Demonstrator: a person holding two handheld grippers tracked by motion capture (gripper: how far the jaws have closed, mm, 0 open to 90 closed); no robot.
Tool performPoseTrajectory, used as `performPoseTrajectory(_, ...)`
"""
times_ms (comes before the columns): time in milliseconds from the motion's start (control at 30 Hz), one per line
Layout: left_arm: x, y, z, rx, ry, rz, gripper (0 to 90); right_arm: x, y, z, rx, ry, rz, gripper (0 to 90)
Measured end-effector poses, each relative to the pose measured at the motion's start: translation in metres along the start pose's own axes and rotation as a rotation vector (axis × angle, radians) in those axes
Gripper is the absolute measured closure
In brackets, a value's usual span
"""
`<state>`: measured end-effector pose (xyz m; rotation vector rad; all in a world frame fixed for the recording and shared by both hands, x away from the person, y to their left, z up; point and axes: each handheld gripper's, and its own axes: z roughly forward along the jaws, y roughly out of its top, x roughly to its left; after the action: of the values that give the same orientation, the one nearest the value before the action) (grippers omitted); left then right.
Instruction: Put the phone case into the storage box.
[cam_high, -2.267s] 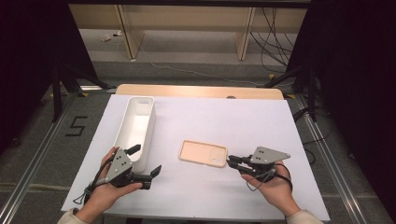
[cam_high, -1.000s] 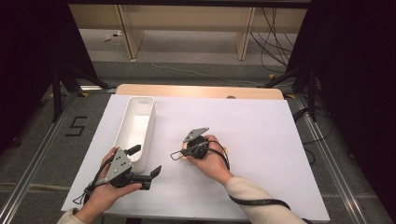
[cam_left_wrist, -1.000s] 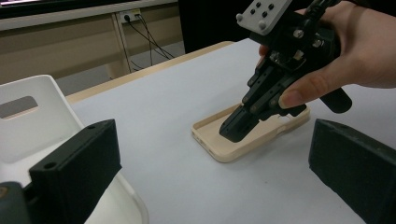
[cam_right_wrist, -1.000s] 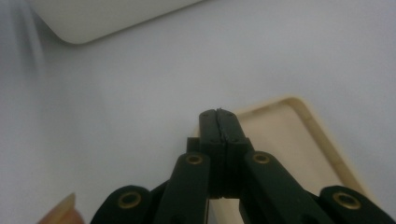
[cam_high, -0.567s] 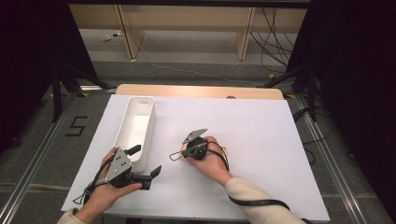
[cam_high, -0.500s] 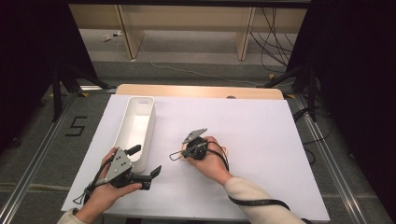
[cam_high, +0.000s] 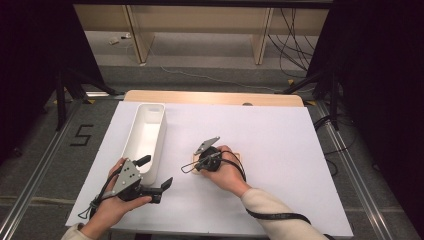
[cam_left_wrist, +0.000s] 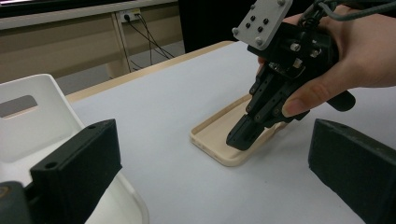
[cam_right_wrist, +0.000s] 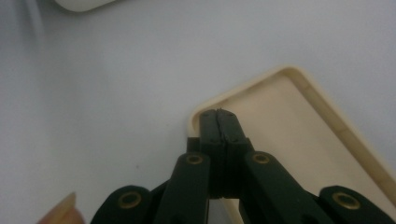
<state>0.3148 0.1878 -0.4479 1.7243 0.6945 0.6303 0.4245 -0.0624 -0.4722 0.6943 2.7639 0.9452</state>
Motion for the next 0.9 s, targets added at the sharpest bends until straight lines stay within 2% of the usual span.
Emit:
performPoseTrajectory(300, 0.0, 0.0, 0.0, 0.0, 0.0, 0.0, 2.0, 0.004, 0.0, -0.003, 0.033, 0.012, -0.019, 90.0)
performPoseTrajectory(700, 0.0, 0.0, 0.0, 0.0, -0.001, -0.001, 2.0, 0.01, -0.001, -0.008, 0.079, 0.03, -0.07, 90.0)
performPoseTrajectory(900, 0.0, 0.0, 0.0, 0.0, 0.002, -0.002, 2.0, 0.01, -0.004, -0.011, 0.101, 0.044, -0.068, 90.0)
